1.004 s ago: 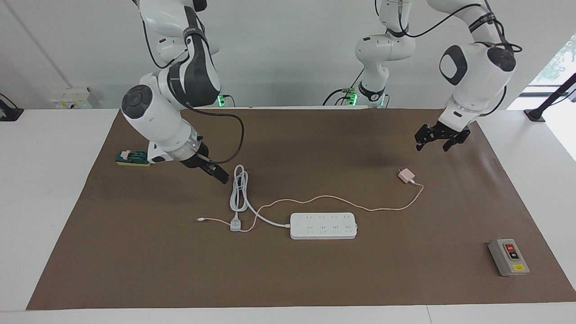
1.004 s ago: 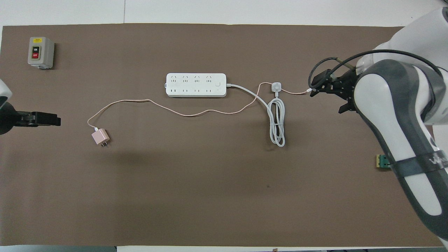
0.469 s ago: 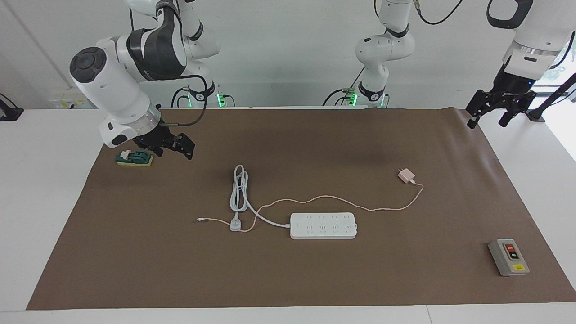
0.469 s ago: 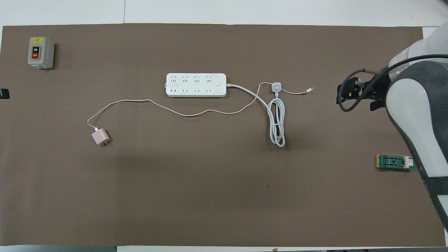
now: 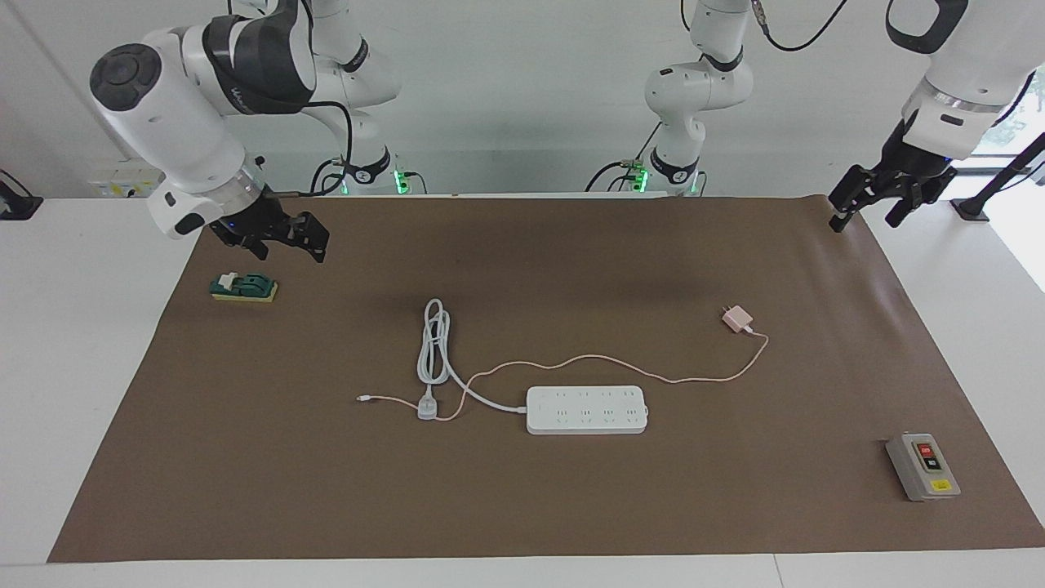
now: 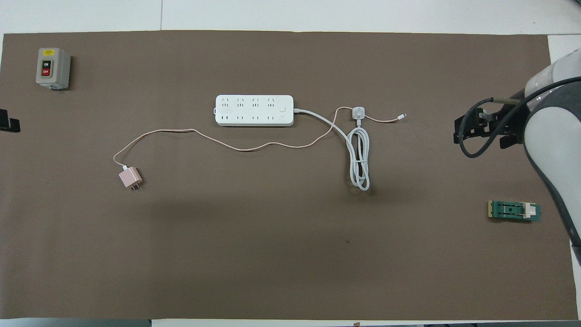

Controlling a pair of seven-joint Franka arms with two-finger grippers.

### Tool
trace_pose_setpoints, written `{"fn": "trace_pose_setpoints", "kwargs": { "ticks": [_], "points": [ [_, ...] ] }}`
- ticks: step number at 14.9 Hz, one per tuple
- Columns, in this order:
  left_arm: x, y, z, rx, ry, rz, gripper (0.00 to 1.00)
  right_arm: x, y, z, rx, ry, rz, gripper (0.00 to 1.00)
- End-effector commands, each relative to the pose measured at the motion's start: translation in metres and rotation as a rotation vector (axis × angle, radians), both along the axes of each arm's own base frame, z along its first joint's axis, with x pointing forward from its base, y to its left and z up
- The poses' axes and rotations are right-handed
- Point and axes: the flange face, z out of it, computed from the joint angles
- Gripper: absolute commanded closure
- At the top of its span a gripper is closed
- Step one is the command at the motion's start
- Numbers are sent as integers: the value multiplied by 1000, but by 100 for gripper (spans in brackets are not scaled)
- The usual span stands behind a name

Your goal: Unplug charger and place it aside

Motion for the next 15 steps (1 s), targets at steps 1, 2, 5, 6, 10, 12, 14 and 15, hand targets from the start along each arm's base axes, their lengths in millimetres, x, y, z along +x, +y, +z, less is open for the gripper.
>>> {"fn": "trace_pose_setpoints", "kwargs": {
  "ticks": [1,2,5,6,10,12,14,15],
  "points": [
    [1,-19,6,20,18,32,0,-10,-21,7,6,10,65,0],
    [-3,-30,6,20,31,13,0,-11,-28,9,5,6,74,0],
    [-10,-40,-2,33,90,-30,0,-12,-29,19,-33,-13,103,0],
    [-12,-45,-4,36,108,-41,0,-12,-28,20,-36,-16,104,0],
    [-22,-49,-10,38,191,-49,0,-16,-28,23,-49,-2,109,0],
    [-22,-56,-12,55,196,-53,0,-14,-25,26,-48,-15,114,0],
    [-20,-59,-16,107,199,-61,0,-16,-23,31,-47,-15,117,0],
    [-19,-60,-14,104,189,-63,0,-17,-20,31,-48,-4,122,0]
  ]
}}
